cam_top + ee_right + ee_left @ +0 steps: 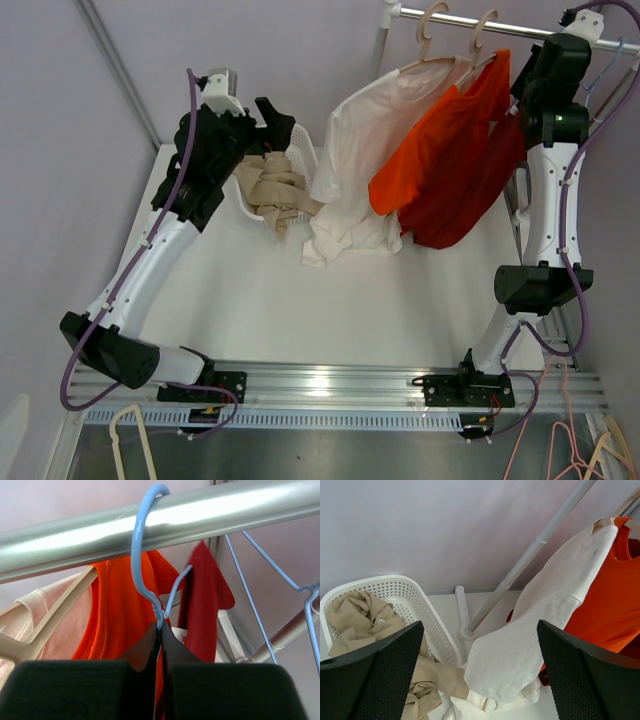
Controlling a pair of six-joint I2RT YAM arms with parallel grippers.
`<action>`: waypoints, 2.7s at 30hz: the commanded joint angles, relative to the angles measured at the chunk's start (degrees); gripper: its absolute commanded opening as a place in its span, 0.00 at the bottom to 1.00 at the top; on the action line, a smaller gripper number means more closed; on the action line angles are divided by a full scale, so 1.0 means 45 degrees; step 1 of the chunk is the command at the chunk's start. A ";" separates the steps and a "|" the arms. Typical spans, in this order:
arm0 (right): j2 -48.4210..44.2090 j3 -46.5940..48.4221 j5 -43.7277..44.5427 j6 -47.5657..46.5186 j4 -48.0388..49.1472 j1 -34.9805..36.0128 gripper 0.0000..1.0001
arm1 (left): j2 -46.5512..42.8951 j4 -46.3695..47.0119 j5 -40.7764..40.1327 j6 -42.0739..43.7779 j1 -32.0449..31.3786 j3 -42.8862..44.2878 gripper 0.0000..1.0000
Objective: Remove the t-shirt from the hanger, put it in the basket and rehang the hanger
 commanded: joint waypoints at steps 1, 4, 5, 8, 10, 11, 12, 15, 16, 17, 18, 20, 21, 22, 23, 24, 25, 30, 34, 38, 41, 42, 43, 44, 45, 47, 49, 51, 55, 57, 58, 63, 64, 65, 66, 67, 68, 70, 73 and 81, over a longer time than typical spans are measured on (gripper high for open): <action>-0.0034 0.0109 0.0190 0.0061 0.0658 0.0062 0.00 | -0.0032 0.0210 0.0025 0.0244 -0.0103 -0.0046 1.00; -0.0073 0.0556 -0.0101 0.0003 0.0874 0.0062 0.00 | -0.0052 0.0210 0.0181 0.0205 -0.0103 0.0032 0.99; -0.0034 0.0810 -0.0219 -0.0036 0.0739 0.0043 0.00 | -0.0052 0.0191 0.0182 0.0205 -0.0103 0.0071 0.99; -0.0014 0.1359 -0.0628 -0.0153 0.0833 0.0062 0.00 | -0.0091 0.0055 0.0182 0.0205 -0.0122 0.0228 0.99; -0.0247 0.1281 -0.0786 -0.0251 0.0971 0.0043 0.00 | -0.0110 -0.0082 0.0182 0.0263 -0.0161 0.0402 1.00; -0.0345 0.1223 -0.0883 -0.0271 0.1068 0.0062 0.00 | -0.0168 -0.0121 0.0182 0.0302 -0.0239 0.0481 1.00; -0.0462 0.1164 -0.0961 -0.0310 0.1185 0.0062 0.00 | -0.0227 -0.0122 0.0182 0.0380 -0.0278 0.0501 1.00; -0.0990 0.0774 -0.1371 -0.0525 0.1538 0.0062 0.00 | -0.0481 -0.0083 0.0123 0.0517 -0.0493 0.0540 1.00; -0.1087 0.0792 -0.1430 -0.0544 0.1499 0.0062 0.00 | -0.0559 -0.0044 0.0046 0.0537 -0.0551 0.0502 1.00; -0.1185 0.1005 -0.1431 -0.0467 0.1151 0.0062 0.00 | -0.0618 -0.0063 0.0026 0.0575 -0.0610 0.0501 1.00; -0.1263 0.1085 -0.1450 -0.0409 0.0954 0.0062 0.00 | -0.0734 -0.0005 0.0045 0.0615 -0.0765 0.0482 0.99; -0.1787 0.0640 -0.1548 -0.0272 0.0641 0.0062 0.00 | -0.0891 0.0034 0.0006 0.0751 -0.1019 0.0385 0.99; -0.2062 0.0327 -0.1722 -0.0252 0.0775 0.0082 0.00 | -0.1046 0.0073 -0.0265 0.1061 -0.1388 0.0345 1.00; -0.2355 -0.0063 -0.1801 -0.0252 0.0776 0.0101 0.00 | -0.1125 0.0074 -0.0268 0.1296 -0.1643 0.0345 1.00; -0.2996 -0.0473 -0.1860 -0.0232 0.1028 0.0121 0.00 | -0.1223 0.0151 -0.0674 0.1531 -0.2168 0.0229 1.00; -0.3273 -0.1212 -0.1880 -0.0194 0.1146 0.0140 0.00 | -0.1456 0.0229 -0.0871 0.1958 -0.2444 0.0170 0.99; -0.3547 -0.1451 -0.1861 -0.0174 0.1167 0.0179 0.00 | -0.1574 0.0327 -0.0989 0.2117 -0.2717 -0.0005 0.99; -0.4582 -0.2018 -0.1685 0.0119 0.0230 0.0433 0.00 | -0.2316 0.1595 -0.1302 0.3131 -0.4709 -0.1427 0.99; -0.5169 -0.2760 -0.1295 0.0509 -0.0101 0.0648 0.00 | -0.2104 0.3603 -0.4265 0.6622 -0.7771 -0.2561 1.00; -0.5151 -0.2665 -0.0437 0.1211 -0.0629 0.1175 0.00 | -0.0992 0.6066 -0.5658 0.9205 -1.0467 -0.3733 0.99; -0.5209 -0.2567 0.0228 0.1643 -0.0962 0.1818 0.00 | -0.0658 0.8446 -0.5620 1.0044 -1.1660 -0.4921 1.00; -0.5248 -0.2605 0.0848 0.1643 -0.0981 0.2439 0.00 | -0.0464 0.9671 -0.5542 1.0184 -1.1878 -0.5160 1.00; -0.5307 -0.2586 0.1144 0.1623 -0.0982 0.2754 0.00 | -0.0346 1.0302 -0.5367 1.0282 -1.2054 -0.5414 0.99; -0.5365 -0.2586 0.1379 0.1449 -0.0943 0.3067 0.00 | -0.0267 1.0849 -0.5288 1.0399 -1.2307 -0.6074 0.99; -0.5385 -0.2548 0.1981 0.1390 -0.0981 0.3650 0.00 | -0.0073 1.1300 -0.5171 1.0439 -1.2406 -0.6235 1.00; -0.5385 -0.2411 0.2337 0.1195 -0.1040 0.4162 0.00 | 0.0084 1.2141 -0.4819 1.0517 -1.2582 -0.6665 1.00; -0.5366 -0.2313 0.2785 0.1155 -0.1195 0.4727 0.00 | 0.0358 1.2475 -0.4741 1.0498 -1.2680 -0.6784 0.99; -0.5405 -0.2313 0.3021 0.1096 -0.1255 0.5080 0.00 | 0.0533 1.2749 -0.4448 1.0420 -1.2759 -0.6803 1.00; -0.5541 -0.2391 0.3237 0.1154 -0.1372 0.5550 0.00 | 0.1176 1.3587 -0.4174 1.0673 -1.2759 -0.6804 0.99; -0.5677 -0.2508 0.3257 0.1174 -0.1314 0.5784 0.00 | 0.1470 1.3629 -0.4252 1.0790 -1.2740 -0.6629 1.00; -0.5717 -0.2605 0.3295 0.1155 -0.1256 0.5882 0.00 | 0.1646 1.3609 -0.4271 1.0810 -1.2739 -0.6454 0.99; -0.5873 -0.2762 0.3393 0.1077 -0.1060 0.6214 0.00 | 0.2662 1.2734 -0.4737 1.0732 -1.2701 -0.5516 0.96; -0.5893 -0.2781 0.3393 0.1018 -0.1002 0.6234 0.00 | 0.2760 1.2633 -0.4818 1.0674 -1.2681 -0.5302 0.96; -0.5893 -0.2743 0.3355 0.0998 -0.0982 0.6253 0.00 | 0.2896 1.2555 -0.4838 1.0480 -1.2623 -0.5222 0.96; -0.5932 -0.2723 0.3277 0.0979 -0.1001 0.6273 0.00 | 0.2917 1.2477 -0.4838 1.0343 -1.2584 -0.5183 0.94; -0.5951 -0.2704 0.3257 0.0998 -0.1001 0.6293 0.00 | 0.2936 1.2379 -0.4761 1.0225 -1.2525 -0.5163 0.92; -0.5971 -0.2684 0.3257 0.0998 -0.1001 0.6293 0.00 | 0.2956 1.2320 -0.4779 0.9838 -1.2351 -0.5143 0.86; -0.6010 -0.2684 0.3237 0.0979 -0.1001 0.6371 0.00 | 0.3073 1.2048 -0.5225 0.9348 -1.2174 -0.4968 0.64; -0.6069 -0.2684 0.3179 0.0998 -0.1079 0.6390 0.00 | 0.3346 1.1657 -0.5696 0.8954 -1.1861 -0.4558 0.57; -0.6128 -0.2762 0.3315 0.0843 -0.1001 0.6429 0.00 | 0.4108 1.0799 -0.6555 0.9015 -1.1743 -0.3075 0.09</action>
